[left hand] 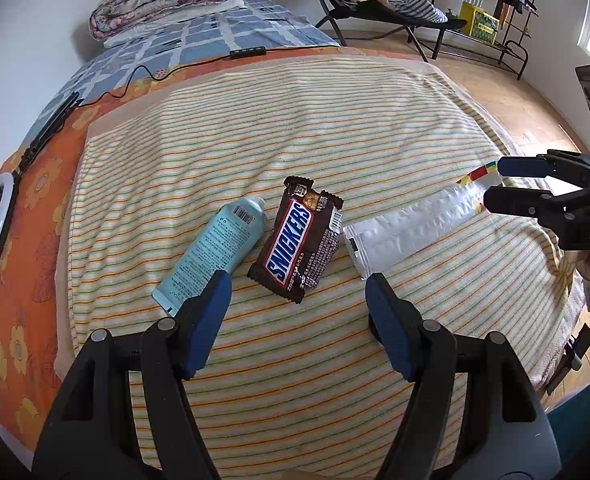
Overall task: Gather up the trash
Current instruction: 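Move both tools back toward the Snickers wrapper and white strip, then grasp the Snickers wrapper with the left tool while the right tool grasps the white strip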
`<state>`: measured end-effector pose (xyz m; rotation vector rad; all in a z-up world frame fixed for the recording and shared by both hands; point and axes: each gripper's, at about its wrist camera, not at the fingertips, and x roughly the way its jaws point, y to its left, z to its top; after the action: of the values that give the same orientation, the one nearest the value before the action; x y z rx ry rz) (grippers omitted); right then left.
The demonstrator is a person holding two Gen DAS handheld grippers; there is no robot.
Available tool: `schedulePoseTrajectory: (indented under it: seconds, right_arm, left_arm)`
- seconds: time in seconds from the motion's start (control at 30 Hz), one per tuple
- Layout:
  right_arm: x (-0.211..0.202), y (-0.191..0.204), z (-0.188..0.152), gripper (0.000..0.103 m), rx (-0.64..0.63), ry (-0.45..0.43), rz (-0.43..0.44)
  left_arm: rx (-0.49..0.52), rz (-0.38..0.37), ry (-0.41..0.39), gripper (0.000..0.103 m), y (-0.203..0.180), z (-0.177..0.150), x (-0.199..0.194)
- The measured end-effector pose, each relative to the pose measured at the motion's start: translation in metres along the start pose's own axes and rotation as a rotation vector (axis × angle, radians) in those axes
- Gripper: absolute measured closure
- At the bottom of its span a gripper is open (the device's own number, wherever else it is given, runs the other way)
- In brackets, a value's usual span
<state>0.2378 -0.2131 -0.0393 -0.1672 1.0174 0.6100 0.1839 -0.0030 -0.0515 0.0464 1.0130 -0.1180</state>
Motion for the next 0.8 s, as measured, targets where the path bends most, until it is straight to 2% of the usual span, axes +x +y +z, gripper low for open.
schedulePoseTrajectory:
  seconds: [0.3,0.4,0.5,0.57,0.73,0.8]
  right_arm:
    - [0.047,-0.007,0.015,0.026,0.041,0.068,0.046]
    - [0.057,-0.011,0.013,0.026,0.064,0.107,0.076]
    - [0.052,-0.01,0.01,0.026,0.055,0.116,0.083]
    - [0.048,-0.011,0.004,0.026,0.06,0.131,0.115]
    - [0.038,0.002,-0.012,0.026,0.01,0.158,0.156]
    - [0.035,0.011,-0.017,0.027,-0.024,0.153,0.138]
  left_arm:
    - [-0.05,-0.04,0.026,0.032,0.014,0.01,0.026]
    - [-0.066,-0.058,0.038,0.039,0.016,0.012,0.031]
    - [-0.062,-0.063,0.043,0.04,0.015,0.012,0.034]
    - [-0.056,-0.066,0.056,0.051,0.014,0.011,0.037]
    - [-0.031,-0.066,0.068,0.054,0.008,0.008,0.04]
    - [-0.019,-0.065,0.073,0.058,0.004,0.008,0.041]
